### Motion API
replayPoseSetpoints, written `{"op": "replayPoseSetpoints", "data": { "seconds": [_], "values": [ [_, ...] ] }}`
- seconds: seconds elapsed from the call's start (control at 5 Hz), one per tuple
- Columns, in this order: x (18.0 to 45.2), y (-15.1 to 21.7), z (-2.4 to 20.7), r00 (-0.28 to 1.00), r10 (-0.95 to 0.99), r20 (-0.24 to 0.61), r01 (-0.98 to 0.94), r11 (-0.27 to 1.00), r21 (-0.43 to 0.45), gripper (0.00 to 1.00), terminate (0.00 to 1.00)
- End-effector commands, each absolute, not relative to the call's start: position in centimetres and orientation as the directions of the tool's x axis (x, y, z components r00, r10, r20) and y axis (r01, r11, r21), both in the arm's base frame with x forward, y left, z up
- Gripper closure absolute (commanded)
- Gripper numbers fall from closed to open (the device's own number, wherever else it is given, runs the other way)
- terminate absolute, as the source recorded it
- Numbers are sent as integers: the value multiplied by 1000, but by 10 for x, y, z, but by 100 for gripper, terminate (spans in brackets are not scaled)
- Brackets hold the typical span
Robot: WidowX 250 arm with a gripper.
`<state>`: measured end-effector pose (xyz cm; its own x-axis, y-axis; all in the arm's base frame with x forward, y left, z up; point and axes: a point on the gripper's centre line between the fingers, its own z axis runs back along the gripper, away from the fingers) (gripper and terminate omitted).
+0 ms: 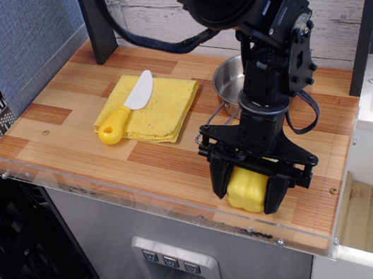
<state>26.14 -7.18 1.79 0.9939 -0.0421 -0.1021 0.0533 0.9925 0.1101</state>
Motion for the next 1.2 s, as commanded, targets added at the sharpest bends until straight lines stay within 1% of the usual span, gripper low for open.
{"op": "replayPoseSetpoints", "data": {
  "seconds": [0.0, 0.2, 0.4, 0.6, 0.8, 1.0],
  "values": [
    [261, -65, 78, 988, -97, 117, 86, 991, 98, 100, 0],
    [256, -45, 97, 986, -88, 140, 75, 992, 98, 100, 0],
    [258, -11, 100, 994, -28, 106, 17, 995, 101, 100, 0],
    [266, 39, 103, 997, 43, 71, -49, 995, 86, 100, 0],
    [277, 81, 107, 995, 74, 63, -79, 994, 69, 100, 0],
    [291, 117, 107, 994, 102, 32, -104, 992, 76, 100, 0]
  ]
}}
